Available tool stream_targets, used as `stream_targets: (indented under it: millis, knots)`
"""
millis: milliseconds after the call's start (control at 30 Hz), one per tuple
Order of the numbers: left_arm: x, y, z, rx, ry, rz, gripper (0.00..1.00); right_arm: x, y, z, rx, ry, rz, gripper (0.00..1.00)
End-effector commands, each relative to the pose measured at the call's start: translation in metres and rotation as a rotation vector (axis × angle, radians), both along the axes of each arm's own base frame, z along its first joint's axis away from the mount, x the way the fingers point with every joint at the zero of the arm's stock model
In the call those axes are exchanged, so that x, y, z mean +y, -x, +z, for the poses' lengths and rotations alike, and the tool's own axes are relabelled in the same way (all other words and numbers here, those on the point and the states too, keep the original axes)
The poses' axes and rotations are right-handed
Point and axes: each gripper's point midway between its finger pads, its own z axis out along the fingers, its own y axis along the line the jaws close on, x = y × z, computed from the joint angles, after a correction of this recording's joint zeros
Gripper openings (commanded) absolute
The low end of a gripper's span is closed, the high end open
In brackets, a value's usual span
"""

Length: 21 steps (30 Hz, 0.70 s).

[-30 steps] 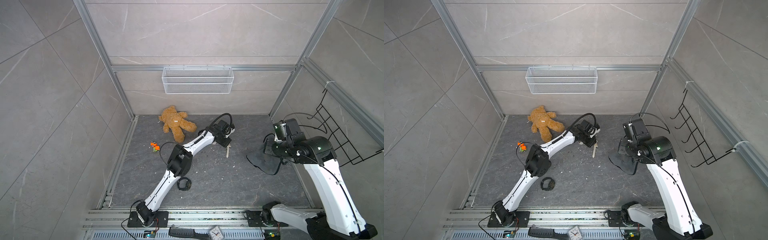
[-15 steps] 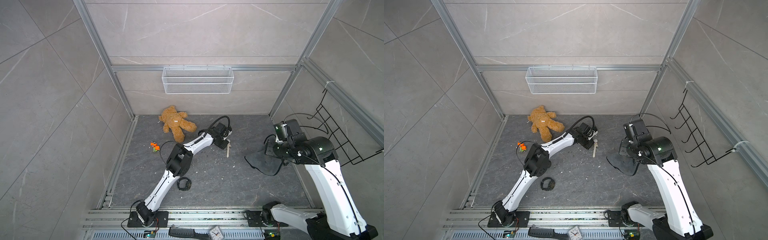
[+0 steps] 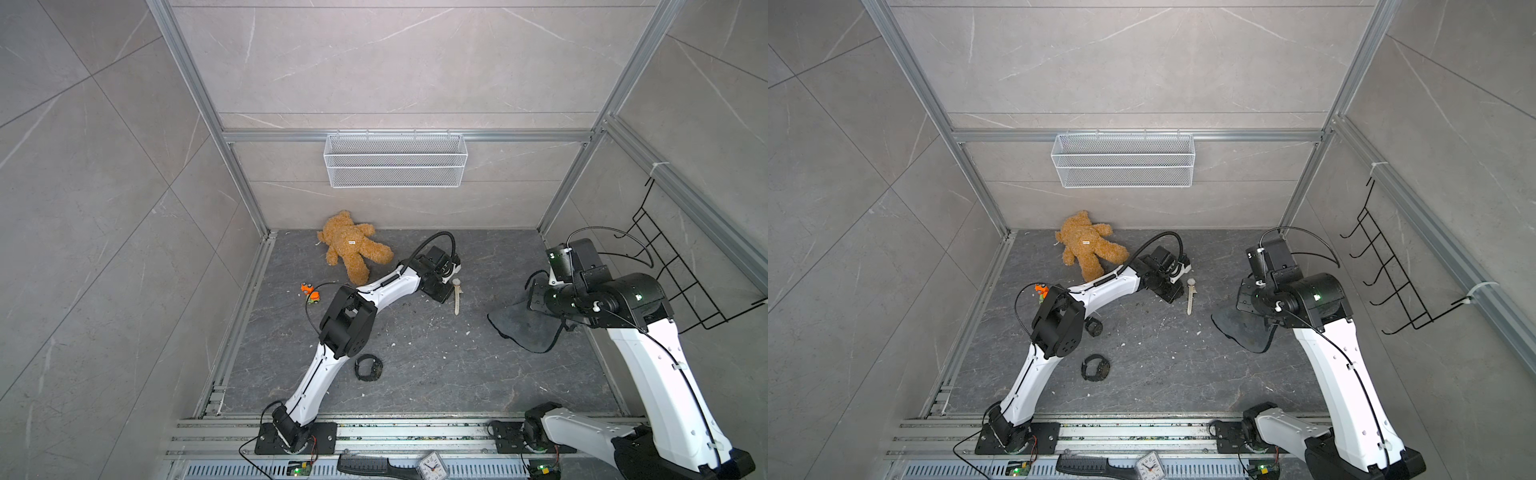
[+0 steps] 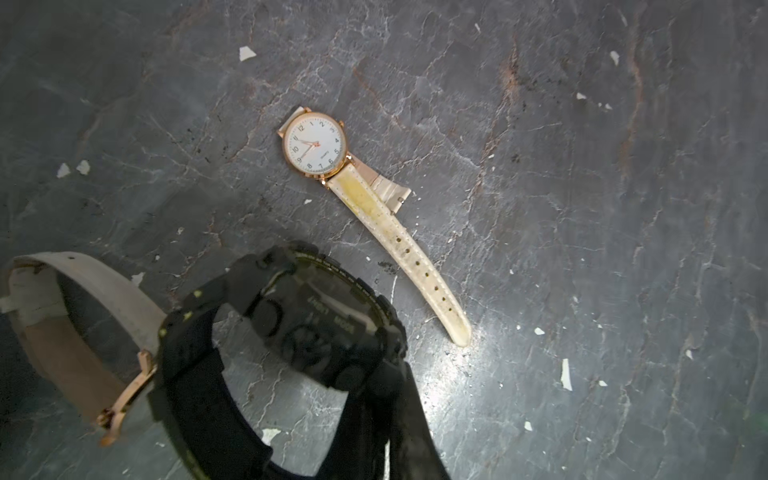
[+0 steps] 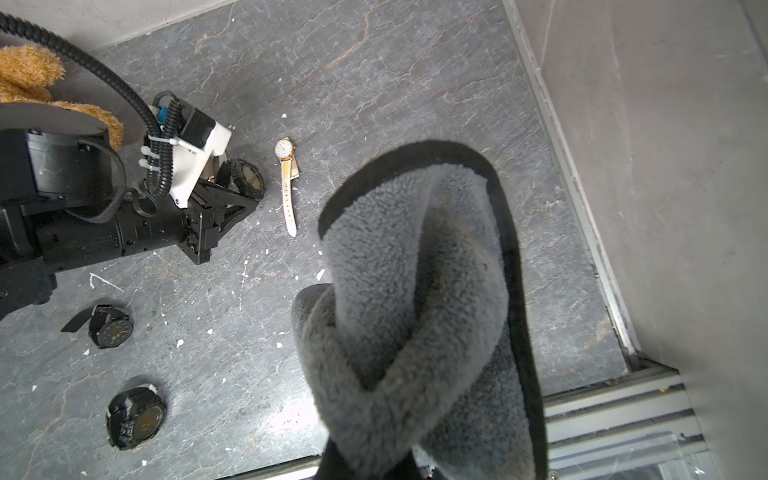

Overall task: Wipe the watch dial
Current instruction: Place the watch at the center of the board.

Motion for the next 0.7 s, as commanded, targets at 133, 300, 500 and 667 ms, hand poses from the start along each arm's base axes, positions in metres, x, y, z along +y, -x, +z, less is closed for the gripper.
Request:
stream_targets:
  millis: [133, 300, 500, 667]
  knots:
    - [0.002, 0.011, 0.033, 0.003, 0.053, 0.006, 0.10, 0.006, -0.005, 0.009, -0.029, -0.016, 0.040, 0.00]
    - [0.010, 0.014, 0.017, 0.010, 0.021, 0.025, 0.07, 0.005, -0.006, 0.016, -0.038, -0.004, 0.046, 0.00]
    - [0.014, 0.015, 0.010, -0.009, 0.030, 0.055, 0.30, 0.002, -0.003, 0.019, -0.047, -0.002, 0.042, 0.00]
    - [0.015, 0.014, 0.029, -0.048, 0.050, 0.052, 0.67, 0.005, -0.003, 0.015, -0.033, -0.012, 0.050, 0.00]
